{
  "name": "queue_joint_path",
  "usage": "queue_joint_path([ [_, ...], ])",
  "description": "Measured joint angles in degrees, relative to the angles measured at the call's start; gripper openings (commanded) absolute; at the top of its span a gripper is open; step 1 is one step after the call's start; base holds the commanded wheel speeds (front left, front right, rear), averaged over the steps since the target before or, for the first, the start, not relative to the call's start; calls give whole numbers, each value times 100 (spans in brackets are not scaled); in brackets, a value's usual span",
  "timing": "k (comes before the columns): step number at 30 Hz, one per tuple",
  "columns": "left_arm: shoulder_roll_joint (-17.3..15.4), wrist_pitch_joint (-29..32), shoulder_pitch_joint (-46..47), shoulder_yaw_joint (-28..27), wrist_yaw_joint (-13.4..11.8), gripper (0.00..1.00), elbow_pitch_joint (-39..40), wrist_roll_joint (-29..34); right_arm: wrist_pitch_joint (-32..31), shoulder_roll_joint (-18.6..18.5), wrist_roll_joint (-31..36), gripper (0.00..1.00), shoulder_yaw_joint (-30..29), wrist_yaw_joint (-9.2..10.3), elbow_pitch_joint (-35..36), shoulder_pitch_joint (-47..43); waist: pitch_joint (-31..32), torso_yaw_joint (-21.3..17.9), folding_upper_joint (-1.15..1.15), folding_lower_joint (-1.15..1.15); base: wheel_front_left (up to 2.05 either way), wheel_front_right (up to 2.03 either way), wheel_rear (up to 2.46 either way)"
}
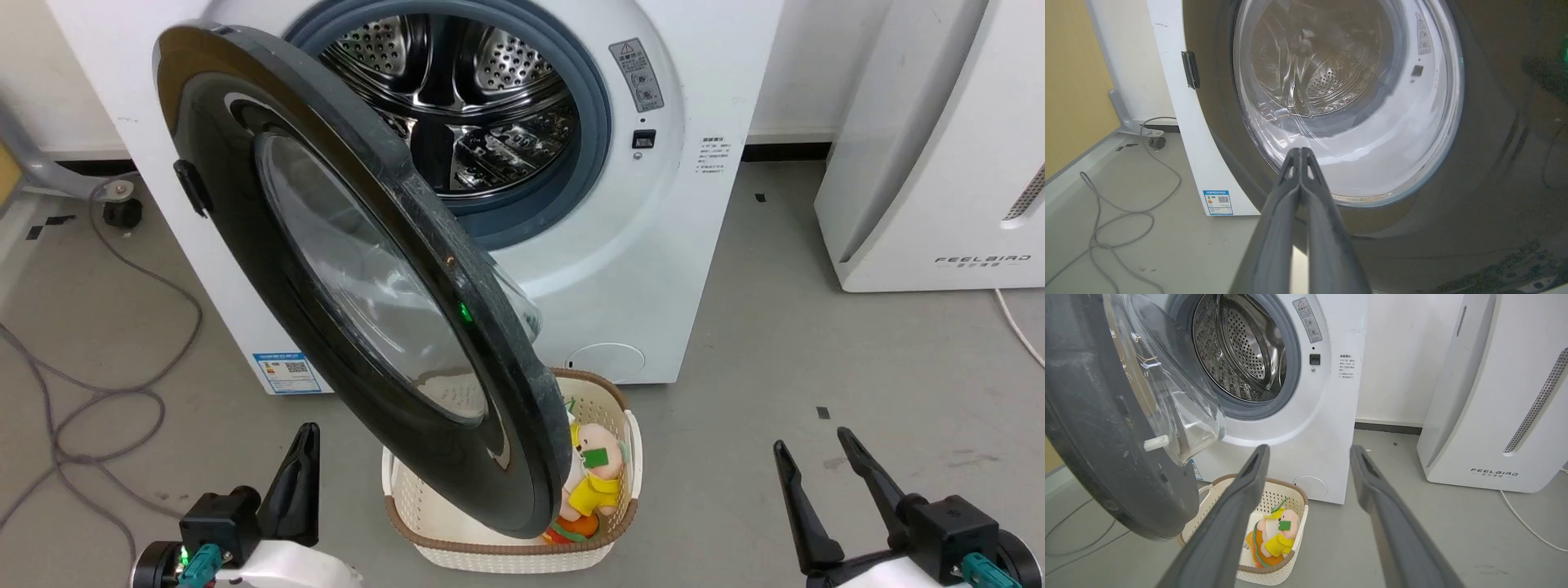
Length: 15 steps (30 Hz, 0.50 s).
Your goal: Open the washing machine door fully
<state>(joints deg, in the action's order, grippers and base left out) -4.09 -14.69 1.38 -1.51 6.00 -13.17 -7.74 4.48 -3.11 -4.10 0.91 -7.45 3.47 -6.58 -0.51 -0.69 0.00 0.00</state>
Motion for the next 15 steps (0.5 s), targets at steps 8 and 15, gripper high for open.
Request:
queue_joint_path([
  [8,3,-1,2,15,3,0,283,0,52,0,-36,100,-27,0,-74,4,8,25,0,0,0,0,0],
  [15,9,-1,168,-80,-80,0,1232,-10,78,0,-53,100,-58,0,-110,6,-1,73,0,0,0,0,0],
])
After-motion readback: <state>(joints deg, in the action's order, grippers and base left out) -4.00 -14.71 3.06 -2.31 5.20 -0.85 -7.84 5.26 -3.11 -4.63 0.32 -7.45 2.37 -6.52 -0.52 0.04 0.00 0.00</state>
